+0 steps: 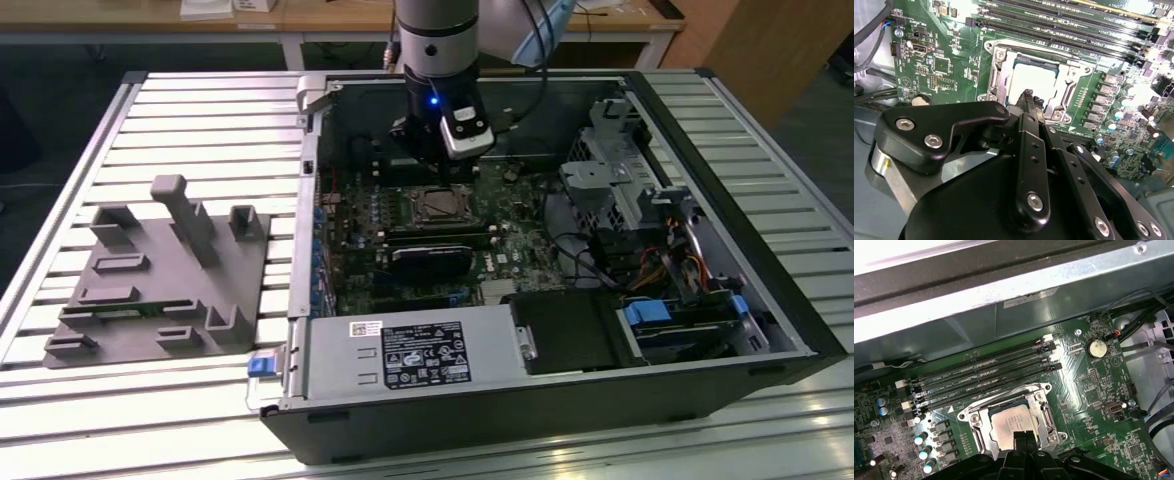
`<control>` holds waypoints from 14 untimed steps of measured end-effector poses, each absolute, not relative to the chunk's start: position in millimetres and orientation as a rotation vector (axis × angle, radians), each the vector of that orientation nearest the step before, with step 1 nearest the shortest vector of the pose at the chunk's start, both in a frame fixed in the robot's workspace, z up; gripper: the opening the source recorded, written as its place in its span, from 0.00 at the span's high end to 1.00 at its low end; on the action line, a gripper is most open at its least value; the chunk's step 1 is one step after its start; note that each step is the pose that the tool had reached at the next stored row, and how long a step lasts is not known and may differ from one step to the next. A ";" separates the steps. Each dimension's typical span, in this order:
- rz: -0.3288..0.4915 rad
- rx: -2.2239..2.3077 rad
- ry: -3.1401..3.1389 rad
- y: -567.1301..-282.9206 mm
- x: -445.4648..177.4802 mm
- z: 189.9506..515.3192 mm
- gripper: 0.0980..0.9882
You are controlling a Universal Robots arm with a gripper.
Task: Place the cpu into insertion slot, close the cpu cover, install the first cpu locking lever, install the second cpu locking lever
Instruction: 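Install the second cpu locking lever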
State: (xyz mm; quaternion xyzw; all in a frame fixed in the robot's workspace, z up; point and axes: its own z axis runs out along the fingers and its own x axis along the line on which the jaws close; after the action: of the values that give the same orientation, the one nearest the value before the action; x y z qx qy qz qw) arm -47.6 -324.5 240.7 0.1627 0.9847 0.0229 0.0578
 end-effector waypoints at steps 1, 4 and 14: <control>0.069 0.493 2.985 -324.6 -47.6 240.7 0.98; 0.069 0.493 2.985 -325.6 -47.6 240.7 0.98; 0.069 0.493 2.985 -329.5 -47.6 240.7 0.98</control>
State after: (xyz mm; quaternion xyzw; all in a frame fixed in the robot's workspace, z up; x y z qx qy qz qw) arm -47.6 -329.5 240.7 0.1627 0.9847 0.0227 0.0579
